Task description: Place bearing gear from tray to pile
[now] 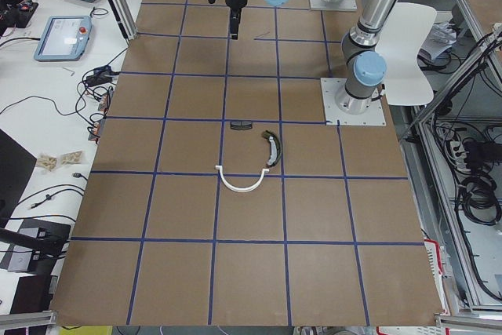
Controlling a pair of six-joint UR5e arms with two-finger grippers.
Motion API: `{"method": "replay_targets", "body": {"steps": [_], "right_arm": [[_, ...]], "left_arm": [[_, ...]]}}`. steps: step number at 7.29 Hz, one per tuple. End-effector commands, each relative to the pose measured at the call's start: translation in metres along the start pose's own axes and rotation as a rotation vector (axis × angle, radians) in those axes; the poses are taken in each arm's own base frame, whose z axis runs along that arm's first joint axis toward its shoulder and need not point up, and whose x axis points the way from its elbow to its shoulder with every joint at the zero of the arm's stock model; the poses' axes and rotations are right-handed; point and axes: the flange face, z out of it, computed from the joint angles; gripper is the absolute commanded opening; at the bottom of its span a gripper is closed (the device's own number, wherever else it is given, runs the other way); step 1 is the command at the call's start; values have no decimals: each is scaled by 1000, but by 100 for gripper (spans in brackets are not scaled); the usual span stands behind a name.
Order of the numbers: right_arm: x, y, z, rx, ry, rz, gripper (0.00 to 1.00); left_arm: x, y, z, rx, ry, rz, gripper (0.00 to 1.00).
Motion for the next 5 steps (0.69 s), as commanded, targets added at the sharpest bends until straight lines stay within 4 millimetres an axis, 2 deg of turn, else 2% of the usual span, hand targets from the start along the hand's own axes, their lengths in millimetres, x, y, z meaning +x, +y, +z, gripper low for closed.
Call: {"method": "replay_targets", "body": {"steps": [1, 2, 4, 5], "right_arm": [[13, -5, 1, 8, -1, -13, 100], [28, -9, 1, 24, 3, -20, 100], [38, -13, 2, 33, 8, -42, 100], [68, -21, 8, 30, 23, -125, 100]], "left_arm": [[0, -2, 2, 1, 1, 0, 100], [-1, -6, 10, -16, 1, 0, 100], [-1, -4, 6, -8, 0, 0, 100], [-1, -3, 6, -7, 1, -1, 100]]}}
